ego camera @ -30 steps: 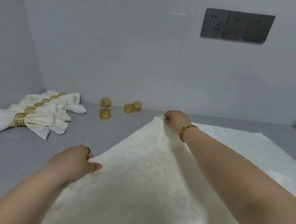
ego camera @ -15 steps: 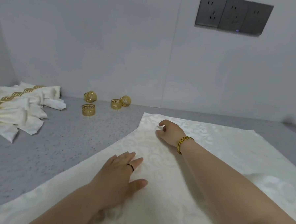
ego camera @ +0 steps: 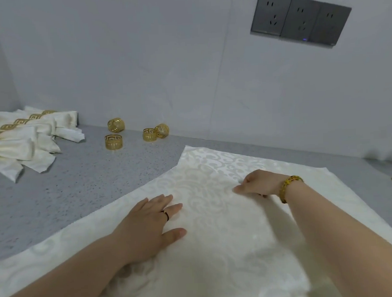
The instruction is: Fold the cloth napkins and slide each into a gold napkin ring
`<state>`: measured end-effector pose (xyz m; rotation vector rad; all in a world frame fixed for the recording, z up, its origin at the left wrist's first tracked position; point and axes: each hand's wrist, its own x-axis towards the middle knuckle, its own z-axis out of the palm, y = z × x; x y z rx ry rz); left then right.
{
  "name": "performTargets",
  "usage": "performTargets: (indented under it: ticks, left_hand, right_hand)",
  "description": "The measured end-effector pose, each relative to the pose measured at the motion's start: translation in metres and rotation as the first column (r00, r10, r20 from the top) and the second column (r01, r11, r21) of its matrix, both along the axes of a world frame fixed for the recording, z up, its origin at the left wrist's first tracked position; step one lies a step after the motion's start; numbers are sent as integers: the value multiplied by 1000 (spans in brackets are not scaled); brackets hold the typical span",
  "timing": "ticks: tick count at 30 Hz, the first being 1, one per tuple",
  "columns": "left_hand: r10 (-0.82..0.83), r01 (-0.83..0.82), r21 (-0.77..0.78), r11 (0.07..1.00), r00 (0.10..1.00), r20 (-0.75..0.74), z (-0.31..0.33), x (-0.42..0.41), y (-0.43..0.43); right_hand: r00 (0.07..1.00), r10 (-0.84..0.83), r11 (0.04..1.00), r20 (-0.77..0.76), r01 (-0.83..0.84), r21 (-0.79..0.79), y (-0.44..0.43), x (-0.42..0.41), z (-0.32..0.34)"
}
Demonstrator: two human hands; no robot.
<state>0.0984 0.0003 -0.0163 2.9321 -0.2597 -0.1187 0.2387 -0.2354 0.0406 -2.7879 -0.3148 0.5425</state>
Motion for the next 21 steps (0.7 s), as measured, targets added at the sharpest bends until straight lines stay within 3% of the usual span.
performTargets:
  ticks: [3,8,11,13,18,21]
  left_hand:
    - [12,-11,18,1000,1000,-11,2,-1,0]
    - [-3,5,41,999,999,-42,6,-3,-4]
    - [9,-7,49,999,999,-44,7,-4,-5]
    - [-3,6,54,999,999,-39,7,-5,-5]
    - [-24,25,26,999,998,-52,7,-6,-6]
    - [-11,11,4,1000,998,-59,7,-7,-5]
  right_hand:
    - [996,-31,996,-89,23,-86,-44,-24,7]
    - [989,-118,970,-93,95,-222,-122,-72,9]
    - [982,-152,975,-110,130,-182,-147,-93,11]
    - [981,-180,977,-79,169,-126,-157,-99,12]
    - [949,-257,942,-184,204,-265,-155,-98,18]
    - [965,-239,937,-109,200,-285,-126,-82,24]
